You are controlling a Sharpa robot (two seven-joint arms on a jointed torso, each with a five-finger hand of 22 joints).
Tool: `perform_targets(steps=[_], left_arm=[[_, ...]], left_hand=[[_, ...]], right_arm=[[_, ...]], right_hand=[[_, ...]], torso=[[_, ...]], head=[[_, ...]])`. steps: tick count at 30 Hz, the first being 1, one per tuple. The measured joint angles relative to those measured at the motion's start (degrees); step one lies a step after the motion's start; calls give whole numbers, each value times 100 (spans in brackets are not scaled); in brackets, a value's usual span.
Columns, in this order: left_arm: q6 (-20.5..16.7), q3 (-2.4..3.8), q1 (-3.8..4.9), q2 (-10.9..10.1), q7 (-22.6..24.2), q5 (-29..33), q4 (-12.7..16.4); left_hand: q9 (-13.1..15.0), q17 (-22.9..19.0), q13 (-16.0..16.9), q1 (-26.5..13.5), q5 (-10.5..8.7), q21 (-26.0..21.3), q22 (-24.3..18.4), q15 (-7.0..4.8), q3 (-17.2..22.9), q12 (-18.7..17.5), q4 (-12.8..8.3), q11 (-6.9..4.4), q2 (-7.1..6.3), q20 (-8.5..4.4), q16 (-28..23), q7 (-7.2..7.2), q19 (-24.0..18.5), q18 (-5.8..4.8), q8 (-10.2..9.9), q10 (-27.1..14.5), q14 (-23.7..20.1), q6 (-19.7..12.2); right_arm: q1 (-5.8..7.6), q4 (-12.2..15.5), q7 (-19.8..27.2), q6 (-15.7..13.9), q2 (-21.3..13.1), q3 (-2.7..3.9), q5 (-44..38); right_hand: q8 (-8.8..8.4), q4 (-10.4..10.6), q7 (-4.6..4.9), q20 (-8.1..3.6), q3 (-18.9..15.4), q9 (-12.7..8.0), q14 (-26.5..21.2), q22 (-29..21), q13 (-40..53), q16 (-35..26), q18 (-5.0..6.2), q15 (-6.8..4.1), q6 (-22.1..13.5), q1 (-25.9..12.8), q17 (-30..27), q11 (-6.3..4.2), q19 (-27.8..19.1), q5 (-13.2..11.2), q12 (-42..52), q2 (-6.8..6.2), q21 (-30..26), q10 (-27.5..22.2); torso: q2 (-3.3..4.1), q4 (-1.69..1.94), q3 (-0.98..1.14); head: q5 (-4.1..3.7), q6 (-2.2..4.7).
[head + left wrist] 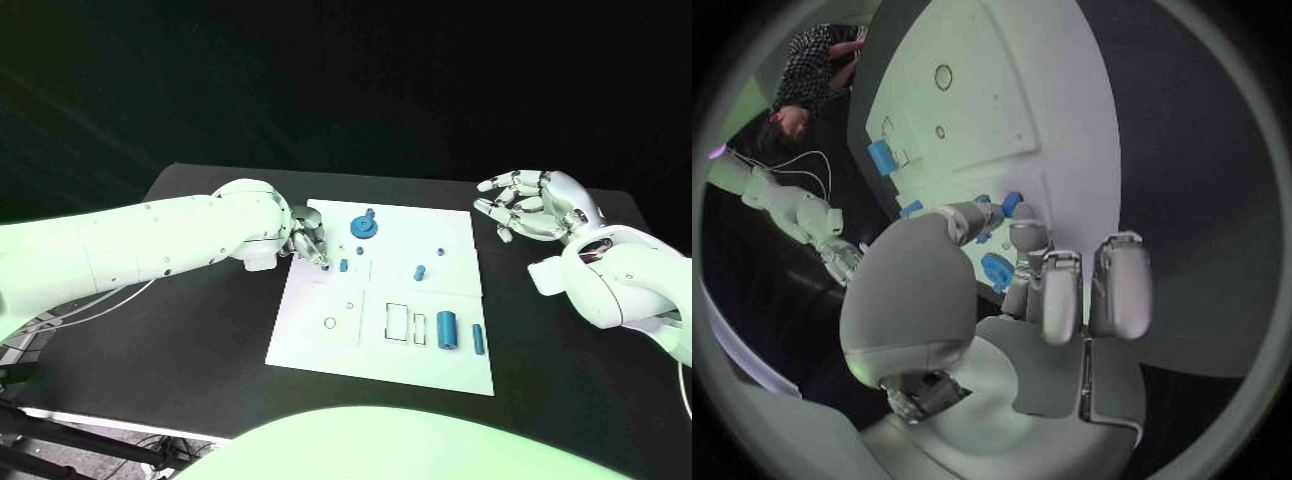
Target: Assemble the parts on the task board
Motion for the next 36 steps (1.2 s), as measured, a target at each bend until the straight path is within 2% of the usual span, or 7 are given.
perform_targets(steps=[19, 25, 26, 31, 33, 36], left_arm=[[-71, -24, -9, 124, -59, 14, -140], [-62, -22, -8, 146, -70, 66, -174], [-62, -22, -8, 147, -72, 78, -179], [-61, -22, -8, 142, -80, 150, -198], [-62, -22, -8, 138, -85, 170, -203], [-72, -22, -9, 131, -95, 203, -214]], left_hand=[[8, 0, -81, -31, -3, 0, 4, 0, 0, -29, 0, 8, 29, 0, 0, 3, 0, 0, -22, 7, 0, -1], [34, 0, -96, -140, -32, 0, -17, 0, 0, -63, 0, 8, 89, 4, 0, 4, -3, 1, -22, 8, 0, -1], [49, 0, -95, -176, -60, 0, -27, 0, 191, -63, -199, 9, 81, 21, 0, 0, -21, 1, -22, 8, 0, -5], [92, 0, -107, -364, -99, -27, -63, -17, 109, -63, -285, -15, 102, 21, 0, -69, -22, 1, -54, -17, 17, -78], [93, 0, -106, -462, -111, -60, -76, -23, 287, -63, -469, -32, 102, 0, 0, -73, -44, 1, -55, -34, 23, -79], [92, 0, -122, -635, -112, -66, -88, -23, 248, -85, -505, -46, 111, 0, -23, -122, -43, 1, -76, -48, 23, -41]], right_arm=[[0, -3, 0, 0, 3, 0, 1], [0, -7, 0, 0, 5, 0, 1], [0, -8, 0, 0, 5, 0, 1], [-1, -8, 0, 1, 5, 0, 1], [-1, -9, 0, 1, 3, 0, 1], [-5, -9, 0, 1, -1, 0, 1]], right_hand=[[34, 0, 0, 0, 33, 0, 0, 0, -6, 0, 0, 0, 0, -54, -1, 0, 0, 0, 0, -7, 0, 0], [34, 0, 0, 0, 33, 0, 0, 0, -6, 0, 0, 0, 0, -54, -1, 0, 0, 0, 0, -7, 0, 0], [34, 0, 0, 0, 33, 0, 0, 0, -6, 0, 0, 0, 0, -54, -1, 0, 0, 0, 0, -7, 0, 0], [34, 0, 0, 0, 33, 0, 0, 0, -6, 0, 1, 0, 0, -54, -2, 0, 0, 0, 0, -7, 0, 0], [34, 0, 0, 0, 33, 0, 0, 0, -6, 0, 0, 0, 0, -54, -2, 0, 0, 0, 0, -7, 0, 0], [34, 0, 0, 0, 33, 0, 0, 0, -6, 0, 0, 0, 0, -54, -2, 0, 0, 0, 0, -7, 0, 0]], torso=[[-7, -1, -4], [-8, 3, -7], [-8, 4, -8], [-12, 5, -8], [-11, 5, -8], [-12, 7, -8]], head=[[-24, 0], [-32, 0], [-32, 0], [-32, 0], [-32, 0], [-22, 0]])
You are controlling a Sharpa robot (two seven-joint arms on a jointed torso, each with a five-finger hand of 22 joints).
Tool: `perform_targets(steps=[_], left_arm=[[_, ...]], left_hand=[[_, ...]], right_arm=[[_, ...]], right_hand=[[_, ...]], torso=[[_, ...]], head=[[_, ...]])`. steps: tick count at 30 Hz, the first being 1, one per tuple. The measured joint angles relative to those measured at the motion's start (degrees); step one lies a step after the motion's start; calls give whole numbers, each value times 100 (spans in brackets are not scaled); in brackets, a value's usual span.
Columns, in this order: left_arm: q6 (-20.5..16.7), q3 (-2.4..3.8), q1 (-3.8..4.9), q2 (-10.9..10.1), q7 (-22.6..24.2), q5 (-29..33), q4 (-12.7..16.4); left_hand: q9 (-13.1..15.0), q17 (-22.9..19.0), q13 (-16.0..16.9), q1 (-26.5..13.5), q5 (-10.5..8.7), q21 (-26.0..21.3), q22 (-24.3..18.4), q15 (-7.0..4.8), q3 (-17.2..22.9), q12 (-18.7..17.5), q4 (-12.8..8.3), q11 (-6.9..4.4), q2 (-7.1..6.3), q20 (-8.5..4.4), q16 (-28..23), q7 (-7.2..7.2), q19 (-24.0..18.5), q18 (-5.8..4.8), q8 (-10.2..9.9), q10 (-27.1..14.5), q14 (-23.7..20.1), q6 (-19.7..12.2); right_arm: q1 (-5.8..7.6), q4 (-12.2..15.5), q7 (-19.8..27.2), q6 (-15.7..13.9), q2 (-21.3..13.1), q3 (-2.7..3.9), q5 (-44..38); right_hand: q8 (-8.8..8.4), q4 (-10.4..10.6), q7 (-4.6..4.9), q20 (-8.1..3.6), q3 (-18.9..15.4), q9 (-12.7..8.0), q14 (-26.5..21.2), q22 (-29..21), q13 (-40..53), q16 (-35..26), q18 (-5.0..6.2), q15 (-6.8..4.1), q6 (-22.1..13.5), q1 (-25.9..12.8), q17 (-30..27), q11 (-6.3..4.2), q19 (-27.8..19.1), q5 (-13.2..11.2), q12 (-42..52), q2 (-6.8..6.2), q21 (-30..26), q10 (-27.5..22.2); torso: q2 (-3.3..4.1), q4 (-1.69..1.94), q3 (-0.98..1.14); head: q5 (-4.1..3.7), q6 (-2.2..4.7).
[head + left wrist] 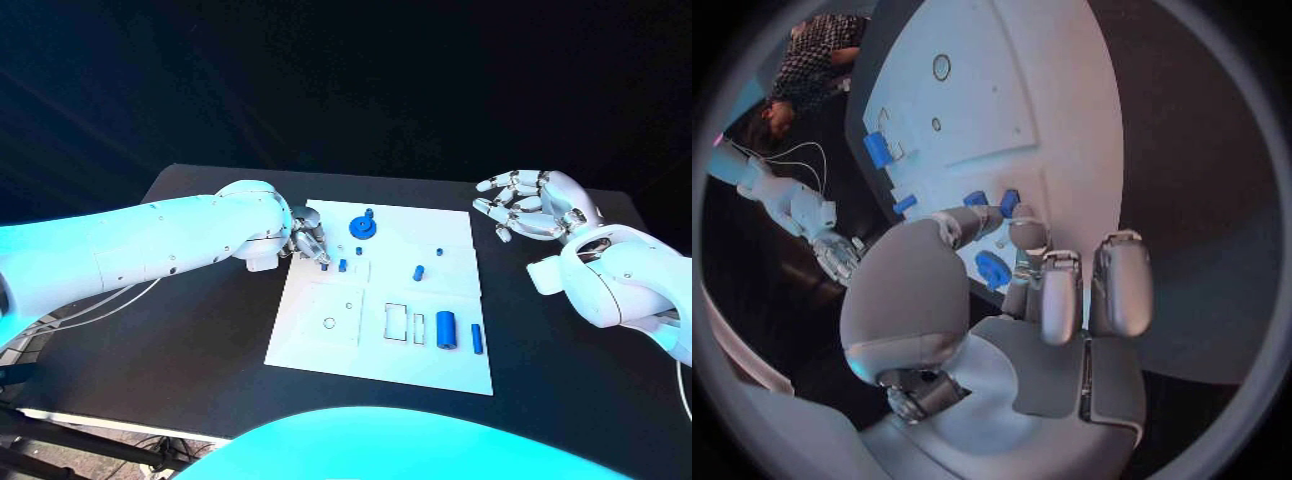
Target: Assemble the parts on the task board
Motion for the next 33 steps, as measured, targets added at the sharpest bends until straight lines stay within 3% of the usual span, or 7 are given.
perform_targets(steps=[7, 15, 22, 27, 28, 30, 33], left_arm=[[-62, -11, -20, -26, -6, 81, -53], [-195, 14, -23, -51, 7, 176, -166], [-307, 75, -23, -56, 23, 224, -189], [-431, 150, -21, -93, 91, 278, -141], [-486, 160, -20, -109, 144, 321, -123], [-602, 172, -18, -135, 290, 443, -93], [-888, 182, -16, -149, 682, 763, -53]], left_hand=[[28, 0, -153, -365, -95, -116, -147, -13, -1189, -94, 640, 14, -1, -9, -55, 19, -94, -1, -43, -116, -13, 83], [47, 0, -298, -492, -338, -154, -240, -12, -1648, -163, 696, 23, 124, -1, -66, 33, -122, -1, -43, -183, -13, 68], [77, 0, -297, -610, -802, -177, -240, -12, -2026, -163, 698, 23, 242, -1, -66, 32, -122, 0, -43, -183, -13, 69], [78, 0, -385, -570, -819, -247, -336, -12, -2075, -200, 696, 33, 282, 17, -131, 79, -195, -1, -49, -305, -12, -4], [78, 0, -498, -534, -819, -317, -459, -9, -2108, -276, 696, 60, 318, 32, -198, 102, -290, -1, -84, -423, -10, -88], [59, 0, -923, -310, -798, -785, -1245, 137, -2126, -603, 689, 215, 412, 124, -557, 262, -886, 196, -229, -985, -17, -468], [-148, -296, -1078, 344, -753, -1584, -2372, 387, -2078, -738, 667, 463, 433, 340, -1113, 523, -1776, 405, -450, -1628, -404, -920]], right_arm=[[-11, 0, 0, 1, -2, 0, 0], [-32, -12, 0, 2, -2, 0, 3], [-51, -17, 0, 4, 0, 0, 6], [-57, -20, 0, 4, 2, 0, 8], [-59, -20, 0, 4, 2, 0, 8], [-60, -22, 0, 4, 3, 0, 9], [-61, -24, 0, 4, 6, 0, 10]], right_hand=[[0, 0, 0, 0, 0, 0, 0, 0, 0, 0, 0, 0, 0, 0, 0, 0, 0, 0, 0, 0, 0, 0], [0, 0, 0, 0, 0, 0, 0, 0, 0, 0, 0, 0, 0, 0, 0, 0, 0, 0, 0, 0, 0, 0], [0, 0, 0, 0, 0, 0, 0, 0, 1, 0, 0, 0, 0, 0, -1, 0, 0, 0, 0, 0, 0, 0], [0, 0, 0, 0, -1, 0, 0, 0, 0, 0, 0, 0, 0, 0, -1, 0, 0, 0, 0, 0, 0, 0], [-1, 0, 0, 0, -1, 0, 0, 0, 1, 0, 0, 0, 0, 0, -1, 0, 0, 0, 0, 0, 0, 0], [0, 0, 0, 0, -1, 0, 0, 0, 1, 0, 0, 0, 0, 0, -1, 0, 0, 0, 0, 0, 0, 0], [-1, 0, 0, 0, -1, 0, 0, 0, 1, 0, 0, 0, 0, 0, -1, 0, 0, 0, 0, 0, 0, 0]], torso=[[1, -4, -3], [0, -14, -3], [1, -8, -7], [4, 0, -6], [4, 1, -7], [3, 2, -7], [2, 2, -3]], head=[[1, 0], [-25, 0], [-38, 0], [-39, 0], [-36, 0], [-30, 0], [-29, 0]])
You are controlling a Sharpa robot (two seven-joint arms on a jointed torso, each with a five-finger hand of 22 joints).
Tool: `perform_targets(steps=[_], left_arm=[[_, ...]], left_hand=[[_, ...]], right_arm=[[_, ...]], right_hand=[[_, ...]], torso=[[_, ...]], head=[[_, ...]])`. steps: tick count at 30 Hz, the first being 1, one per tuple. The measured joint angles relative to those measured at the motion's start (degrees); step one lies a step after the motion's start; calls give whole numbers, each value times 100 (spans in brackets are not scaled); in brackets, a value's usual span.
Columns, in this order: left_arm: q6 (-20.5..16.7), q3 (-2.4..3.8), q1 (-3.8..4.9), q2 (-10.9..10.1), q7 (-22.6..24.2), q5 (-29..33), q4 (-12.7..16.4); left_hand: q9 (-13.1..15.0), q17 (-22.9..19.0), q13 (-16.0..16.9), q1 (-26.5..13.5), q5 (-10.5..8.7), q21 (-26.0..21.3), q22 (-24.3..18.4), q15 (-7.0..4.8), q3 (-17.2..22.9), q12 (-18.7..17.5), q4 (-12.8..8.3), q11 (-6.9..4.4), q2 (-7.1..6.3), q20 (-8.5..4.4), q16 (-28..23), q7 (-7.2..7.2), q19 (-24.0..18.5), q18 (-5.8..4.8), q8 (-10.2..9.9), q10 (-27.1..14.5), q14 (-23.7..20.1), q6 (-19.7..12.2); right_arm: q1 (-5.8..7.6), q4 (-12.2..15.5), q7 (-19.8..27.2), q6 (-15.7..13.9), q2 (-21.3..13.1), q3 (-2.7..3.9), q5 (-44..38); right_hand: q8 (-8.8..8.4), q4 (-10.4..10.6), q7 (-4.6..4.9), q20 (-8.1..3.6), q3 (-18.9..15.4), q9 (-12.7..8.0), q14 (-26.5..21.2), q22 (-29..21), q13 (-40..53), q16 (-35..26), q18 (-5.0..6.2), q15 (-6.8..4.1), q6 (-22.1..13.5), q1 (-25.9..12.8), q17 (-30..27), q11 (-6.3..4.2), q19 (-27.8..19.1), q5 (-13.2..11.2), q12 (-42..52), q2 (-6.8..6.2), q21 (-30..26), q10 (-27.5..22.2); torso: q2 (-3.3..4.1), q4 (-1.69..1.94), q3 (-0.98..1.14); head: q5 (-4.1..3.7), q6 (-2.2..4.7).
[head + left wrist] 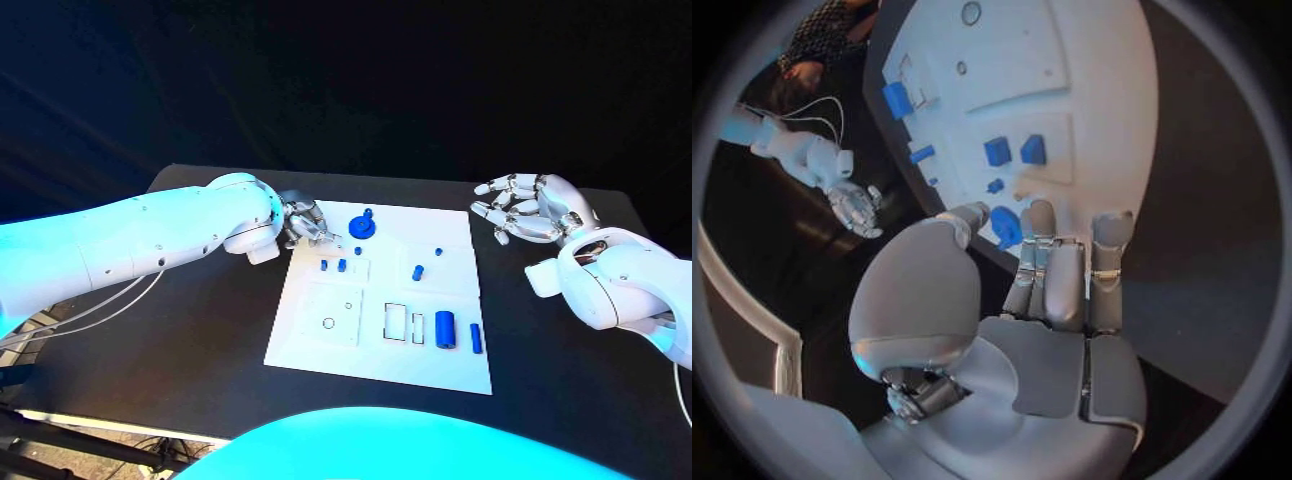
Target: Assemble the parts on the task board
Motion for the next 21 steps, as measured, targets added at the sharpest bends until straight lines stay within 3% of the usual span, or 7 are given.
perform_targets(steps=[2, 4, 5, 7, 10, 16, 21], left_arm=[[-242, 1, 0, 11, 313, 162, 40], [-463, -8, 1, 34, 597, 203, 80], [-572, -21, 2, 47, 737, 202, 99], [-823, -70, 1, 90, 1080, 151, 134], [-1137, -127, -10, 170, 1571, -34, 148], [-1480, -190, -32, 324, 2250, -654, 53], [-1498, -256, -60, 444, 2411, -1182, -75]], left_hand=[[-195, -87, -59, 486, 0, -24, 14, 14, 239, -14, -64, 42, 0, 36, -59, 37, 27, -1, -114, -146, -59, -37], [-474, -218, -226, 859, 0, -21, 26, 78, 449, -228, -72, 105, -121, 71, -108, 116, 62, 0, -311, -331, -122, -63], [-599, -423, -346, 976, 0, -163, -173, 117, 522, -390, -69, 142, -182, 117, -249, 157, -70, 18, -403, -433, -264, -66], [-912, -1044, -688, 1231, -21, -679, -828, 192, 629, -816, -79, 227, -310, 185, -703, 222, -600, 178, -628, -573, -730, -107], [-1223, -1437, -1068, 1517, -21, -900, -1064, 239, 731, -1248, -154, 278, -347, 224, -929, 258, -754, 179, -795, -623, -980, -85], [-1552, -1858, -1492, 1657, -21, -968, -1128, 291, 766, -1751, -194, 351, -416, 278, -1114, 299, -808, 178, -949, -696, -1204, -43], [-1752, -2422, -1715, 1656, -21, -1063, -1156, 365, 580, -2032, -202, 427, -480, 358, -1406, 332, -949, 178, -1081, -946, -1666, -92]], right_arm=[[-1, -4, 0, 0, 1, 0, 1], [-1, -9, 0, 0, 1, 0, 1], [-1, -12, 0, 0, 0, 0, 1], [-1, -20, 0, 0, 0, 0, 1], [-2, -31, 0, -1, -3, 0, 2], [-2, -36, 0, -1, -1, 0, 3], [-2, -35, -1, -1, -1, 0, 3]], right_hand=[[0, 0, 0, 0, 0, 0, 0, 0, 0, 0, 0, 0, 0, 0, 0, 0, 0, 0, 0, 0, 0, 0], [0, 0, 0, 0, 0, 0, 0, 0, 0, 0, 0, 0, 0, 0, 0, 0, 0, 0, 0, 0, 0, 0], [0, 0, 0, 0, 0, 0, 0, 0, 0, 0, 0, 0, 0, 0, 0, 0, 0, 0, 0, 0, 0, 0], [0, 1, 0, 0, 28, 0, 0, 0, -34, -22, 0, 0, 0, 0, 0, 0, 0, 0, 0, 0, -28, 0], [0, 0, 0, 0, 32, 0, 0, 0, -48, -22, 0, 0, 0, 0, 0, 0, 0, 0, 0, 0, -30, 0], [0, 0, 0, 0, 32, 0, 0, 0, -79, -22, 0, 0, 0, 0, 0, 0, 0, 0, 0, 0, -29, 0], [0, 0, 0, 0, 32, 0, 0, 0, -79, -22, 0, 0, 0, 0, -1, 0, 0, 0, 0, 0, -29, 0]], torso=[[1, -1, 3], [3, -2, 3], [4, -2, 3], [5, -4, 3], [5, -6, 4], [6, -11, 4], [6, -12, 8]], head=[[-10, 0], [-21, 0], [-25, 0], [-32, 0], [-49, 0], [-76, 0], [-88, 0]])
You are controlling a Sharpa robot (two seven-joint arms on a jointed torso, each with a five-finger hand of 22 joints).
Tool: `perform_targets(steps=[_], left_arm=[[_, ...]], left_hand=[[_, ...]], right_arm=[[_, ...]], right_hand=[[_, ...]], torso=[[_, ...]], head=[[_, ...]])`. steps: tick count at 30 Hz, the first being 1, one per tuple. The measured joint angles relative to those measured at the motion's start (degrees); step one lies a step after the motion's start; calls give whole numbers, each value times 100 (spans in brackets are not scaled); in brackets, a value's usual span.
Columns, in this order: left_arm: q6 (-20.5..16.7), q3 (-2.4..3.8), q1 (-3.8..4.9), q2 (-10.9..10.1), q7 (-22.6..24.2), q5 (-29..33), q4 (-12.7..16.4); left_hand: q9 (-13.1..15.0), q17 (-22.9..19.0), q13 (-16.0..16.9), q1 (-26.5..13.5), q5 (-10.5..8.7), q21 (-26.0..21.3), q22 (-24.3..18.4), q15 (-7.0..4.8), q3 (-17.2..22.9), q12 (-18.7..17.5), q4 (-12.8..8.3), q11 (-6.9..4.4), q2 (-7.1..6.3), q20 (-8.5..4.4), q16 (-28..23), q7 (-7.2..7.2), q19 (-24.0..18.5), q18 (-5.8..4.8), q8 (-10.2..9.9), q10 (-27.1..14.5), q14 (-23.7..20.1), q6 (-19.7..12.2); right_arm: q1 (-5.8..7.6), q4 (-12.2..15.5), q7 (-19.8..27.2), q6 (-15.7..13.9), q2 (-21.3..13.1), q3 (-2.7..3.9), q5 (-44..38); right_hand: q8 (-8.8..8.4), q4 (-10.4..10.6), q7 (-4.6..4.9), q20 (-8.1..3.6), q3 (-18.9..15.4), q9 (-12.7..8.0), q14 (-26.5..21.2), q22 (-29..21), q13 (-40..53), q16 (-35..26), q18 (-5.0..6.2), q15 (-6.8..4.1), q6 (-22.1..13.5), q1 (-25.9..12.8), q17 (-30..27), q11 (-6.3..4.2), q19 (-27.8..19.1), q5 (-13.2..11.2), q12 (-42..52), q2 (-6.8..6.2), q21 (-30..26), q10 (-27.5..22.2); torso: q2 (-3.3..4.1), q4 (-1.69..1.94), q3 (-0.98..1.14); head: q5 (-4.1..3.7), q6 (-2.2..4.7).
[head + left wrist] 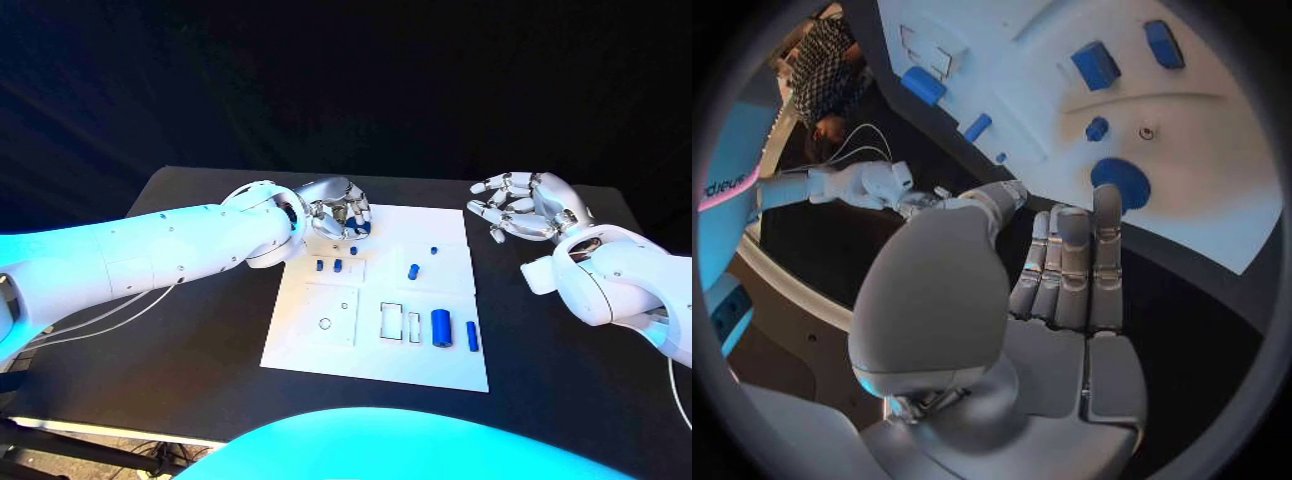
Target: Assemble the parts on the task board
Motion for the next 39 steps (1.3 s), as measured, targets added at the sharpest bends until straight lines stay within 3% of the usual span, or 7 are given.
perform_targets(steps=[7, 17, 29, 39], left_arm=[[82, -33, -62, 157, 24, -610, -236], [457, -38, -76, 234, -140, -1109, -349], [874, -39, -78, 299, -387, -1405, -376], [962, -39, -79, 415, -463, -1508, -557]], left_hand=[[-81, -27, -64, 22, 0, -4, 0, 17, -16, -22, -13, 33, -22, 8, 44, 6, -8, 0, -25, -45, -52, -33], [-205, 90, -124, 23, 0, 1, 52, 52, -251, -54, 52, 43, -21, 29, 341, 6, -29, 0, -64, -157, 29, -33], [-340, 306, -137, 98, 0, 278, 358, 18, -321, 44, 122, 1, 35, 28, 717, -14, 101, 0, -110, -27, 241, 115], [-414, 324, -169, 210, 0, 367, 473, -3, -251, 59, 120, -18, 96, 9, 821, -27, 139, 0, -110, 32, 279, 247]], right_arm=[[0, 6, 0, 0, -1, 0, 0], [0, 11, -2, 0, -2, 0, 0], [0, 13, -2, -1, 0, 0, 0], [1, 21, -2, -2, -1, 0, -1]], right_hand=[[0, 0, 0, 0, 0, 0, 0, 0, 0, 0, 0, 0, 0, 0, 0, 0, 0, 0, 0, 0, 0, 0], [0, 0, 0, -21, 0, 0, 0, 0, -7, 0, 0, 0, 0, 0, 0, -18, 21, 0, 0, 0, 0, -18], [0, 0, 0, -21, 0, 0, 0, 0, -7, 0, 0, 0, 0, 0, 0, -18, 21, 0, 0, 0, 0, -18], [33, -24, 0, -21, 23, 0, 0, 0, -7, 0, 0, 0, 0, 0, 0, -18, 21, 0, 0, 0, 0, -18]], torso=[[5, 1, 0], [3, 2, 1], [-2, 6, -2], [-1, 9, -4]], head=[[-14, 0], [-30, 0], [-44, 0], [-48, 0]])
